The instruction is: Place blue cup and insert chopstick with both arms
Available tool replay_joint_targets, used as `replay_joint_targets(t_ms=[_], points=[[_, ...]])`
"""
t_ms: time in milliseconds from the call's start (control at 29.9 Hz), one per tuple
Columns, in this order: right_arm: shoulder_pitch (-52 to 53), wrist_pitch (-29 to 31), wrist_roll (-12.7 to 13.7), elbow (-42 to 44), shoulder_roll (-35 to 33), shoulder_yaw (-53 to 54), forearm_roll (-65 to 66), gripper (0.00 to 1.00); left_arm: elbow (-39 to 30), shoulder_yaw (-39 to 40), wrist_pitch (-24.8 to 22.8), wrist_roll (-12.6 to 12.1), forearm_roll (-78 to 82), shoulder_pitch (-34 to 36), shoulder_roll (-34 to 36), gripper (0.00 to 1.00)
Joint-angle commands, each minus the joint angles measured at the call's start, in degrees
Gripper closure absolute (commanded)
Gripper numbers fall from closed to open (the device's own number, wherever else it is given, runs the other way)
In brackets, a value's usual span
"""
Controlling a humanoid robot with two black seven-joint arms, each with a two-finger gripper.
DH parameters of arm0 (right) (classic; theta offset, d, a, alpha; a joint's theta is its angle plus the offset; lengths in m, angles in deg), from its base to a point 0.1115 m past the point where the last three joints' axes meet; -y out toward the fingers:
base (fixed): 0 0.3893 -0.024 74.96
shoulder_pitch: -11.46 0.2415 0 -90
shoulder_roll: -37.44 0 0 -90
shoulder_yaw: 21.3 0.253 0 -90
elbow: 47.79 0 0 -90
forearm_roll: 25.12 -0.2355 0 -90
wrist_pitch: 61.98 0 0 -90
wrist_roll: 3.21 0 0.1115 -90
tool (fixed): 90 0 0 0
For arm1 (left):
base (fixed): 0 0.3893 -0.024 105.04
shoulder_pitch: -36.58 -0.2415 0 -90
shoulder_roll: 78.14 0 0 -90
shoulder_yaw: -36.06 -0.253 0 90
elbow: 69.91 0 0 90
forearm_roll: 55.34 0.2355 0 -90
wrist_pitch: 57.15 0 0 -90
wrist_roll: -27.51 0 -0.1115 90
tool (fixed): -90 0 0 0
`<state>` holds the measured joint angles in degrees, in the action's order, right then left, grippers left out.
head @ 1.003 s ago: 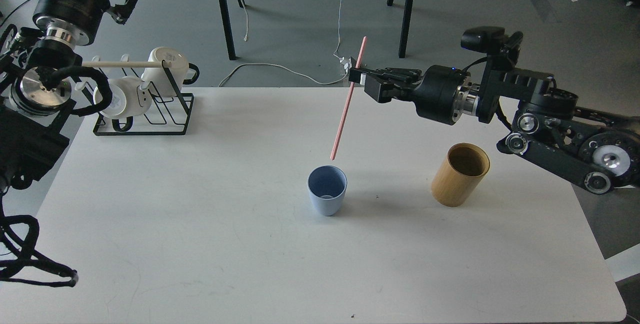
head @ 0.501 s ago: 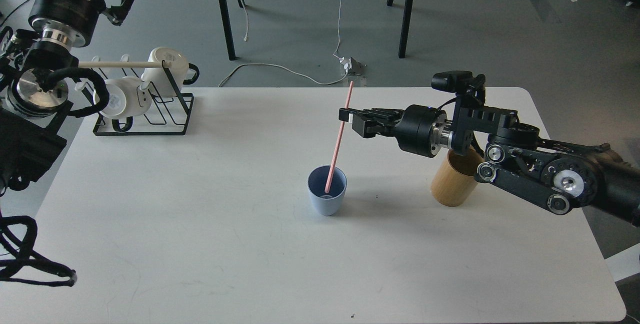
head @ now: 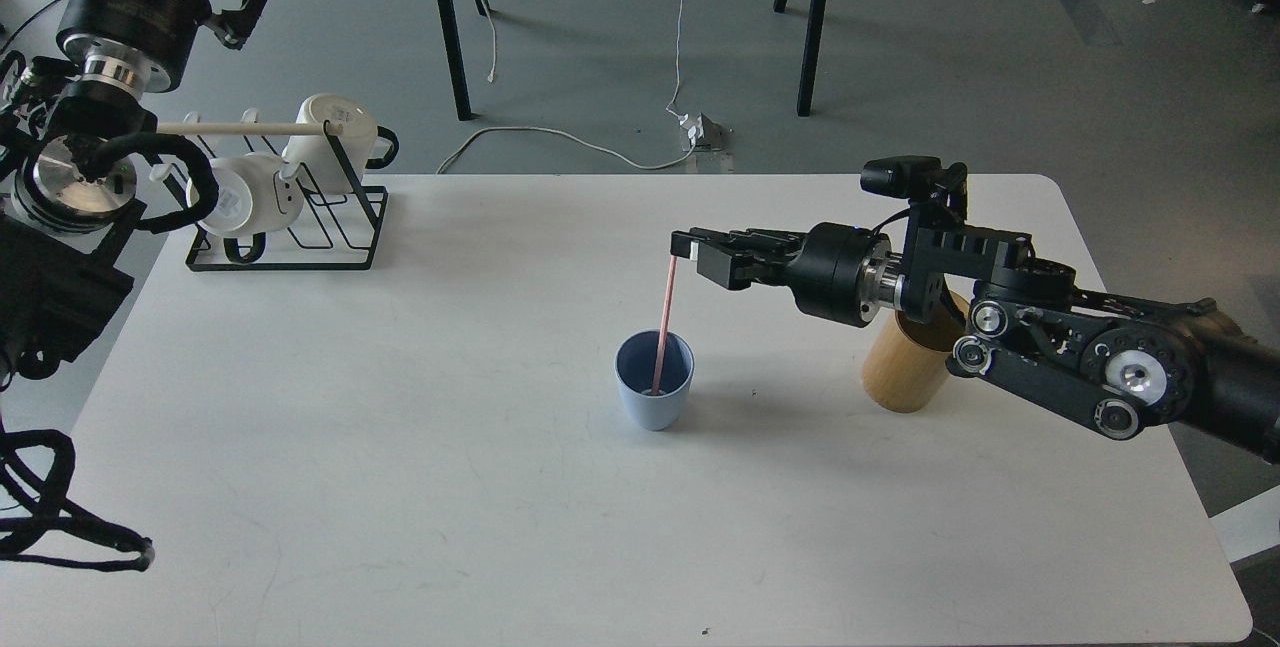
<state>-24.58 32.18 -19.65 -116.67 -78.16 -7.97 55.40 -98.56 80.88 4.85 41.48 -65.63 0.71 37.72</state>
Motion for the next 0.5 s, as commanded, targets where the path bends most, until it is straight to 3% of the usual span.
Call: replay_joint_targets(t_ms=[0,67,134,267,468], points=[[0.09,-0.29,0.00,-0.11,-0.06,1.70,-0.19,0.47,0.00,0.00,0.00,0.00,0.00,0.01,0.15,0.01],[0.09,-0.46,0.00,-0.11,-0.15,5.02,-0.63,0.30,0.00,0.00,0.00,0.00,0.00,0.01,0.15,0.00],[0.09,-0.29,0.00,0.32,-0.23,9.94,-1.94,0.00,0.00,0.00,0.00,0.00,-0.08,0.01,0.15,0.01],[0.09,0.50,0.27,2.08,-0.15,20.58,-8.08,0.01,0.00,0.09,0.00,0.08,-0.08,0.01,0.07,0.01],[1.14,0.33,0.53,7.52,0.03,27.88,-23.46,0.01,0.00,0.09,0.00,0.00,-0.08,0.10,-0.29,0.00]])
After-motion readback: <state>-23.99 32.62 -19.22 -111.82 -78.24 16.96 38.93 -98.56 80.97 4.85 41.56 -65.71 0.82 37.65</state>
